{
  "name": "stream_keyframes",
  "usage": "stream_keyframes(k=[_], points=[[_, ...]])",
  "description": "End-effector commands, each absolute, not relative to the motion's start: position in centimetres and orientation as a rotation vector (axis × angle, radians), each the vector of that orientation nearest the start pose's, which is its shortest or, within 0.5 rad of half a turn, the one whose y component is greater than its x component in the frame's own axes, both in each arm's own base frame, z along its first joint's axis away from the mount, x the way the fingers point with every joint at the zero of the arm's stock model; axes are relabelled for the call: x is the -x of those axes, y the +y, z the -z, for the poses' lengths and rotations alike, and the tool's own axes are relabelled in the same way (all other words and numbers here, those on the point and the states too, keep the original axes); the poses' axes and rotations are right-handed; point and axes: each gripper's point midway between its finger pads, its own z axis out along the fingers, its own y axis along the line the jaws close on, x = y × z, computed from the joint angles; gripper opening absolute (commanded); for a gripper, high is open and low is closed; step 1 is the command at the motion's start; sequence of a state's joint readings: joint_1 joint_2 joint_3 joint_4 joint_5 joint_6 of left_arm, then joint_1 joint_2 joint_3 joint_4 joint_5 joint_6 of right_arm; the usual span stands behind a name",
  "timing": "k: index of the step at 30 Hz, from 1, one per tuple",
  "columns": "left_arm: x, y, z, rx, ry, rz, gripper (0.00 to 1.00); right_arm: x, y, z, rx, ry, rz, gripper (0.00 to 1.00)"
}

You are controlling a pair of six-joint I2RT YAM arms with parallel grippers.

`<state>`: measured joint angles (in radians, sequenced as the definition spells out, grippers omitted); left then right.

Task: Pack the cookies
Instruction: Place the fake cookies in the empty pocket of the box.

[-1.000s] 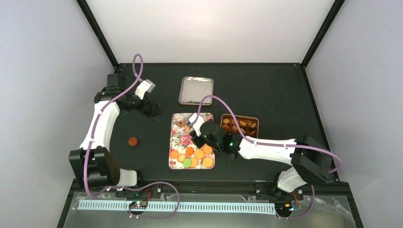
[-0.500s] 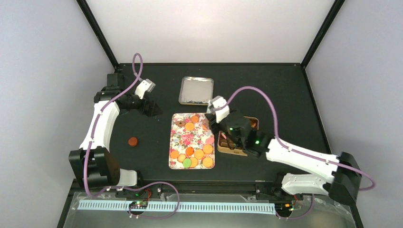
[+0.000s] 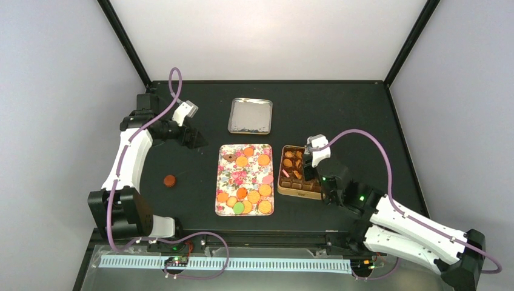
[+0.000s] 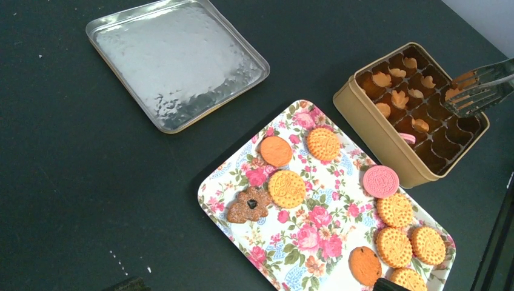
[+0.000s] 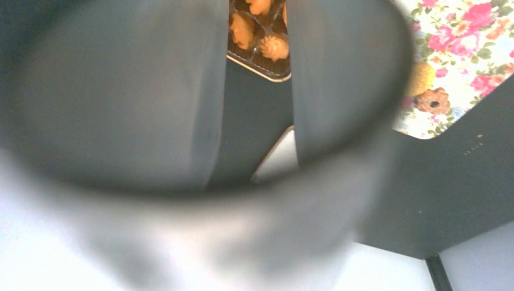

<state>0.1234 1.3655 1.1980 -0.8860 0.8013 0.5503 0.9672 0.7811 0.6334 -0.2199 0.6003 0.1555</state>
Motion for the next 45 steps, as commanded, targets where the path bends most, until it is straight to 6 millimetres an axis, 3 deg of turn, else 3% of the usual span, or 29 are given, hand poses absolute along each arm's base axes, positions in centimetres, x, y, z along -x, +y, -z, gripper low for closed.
stream_keyframes(k=[1,11,29,37,40,45], points=[[-33.1,-8.7,-23.3,-0.761,2.165,0.737,0.99,-24.6,16.5,-24.2,0.294,1.852,-0.14,0.06],[-32.9,-8.7,-23.4,-0.769,2.163,0.729,0.99,-25.0,17.0,-23.4,0.303,1.87,-0.128,0.32],[-33.1,-8.8,-23.4,-0.763,2.162,0.74,0.99,-25.0,16.8,-24.0,0.295,1.854,-0.156,0.4],[-33.1,-8.8,-23.5,-0.762,2.161,0.738,0.99,-24.8,17.2,-25.5,0.304,1.814,-0.203,0.37],[-33.0,-8.8,-23.5,-0.762,2.164,0.741,0.99,-24.5,18.6,-27.5,0.354,1.757,-0.285,0.36],[-33.1,-8.7,-23.5,-0.753,2.17,0.74,0.99,-24.7,23.1,-29.3,0.498,1.727,-0.394,0.35]])
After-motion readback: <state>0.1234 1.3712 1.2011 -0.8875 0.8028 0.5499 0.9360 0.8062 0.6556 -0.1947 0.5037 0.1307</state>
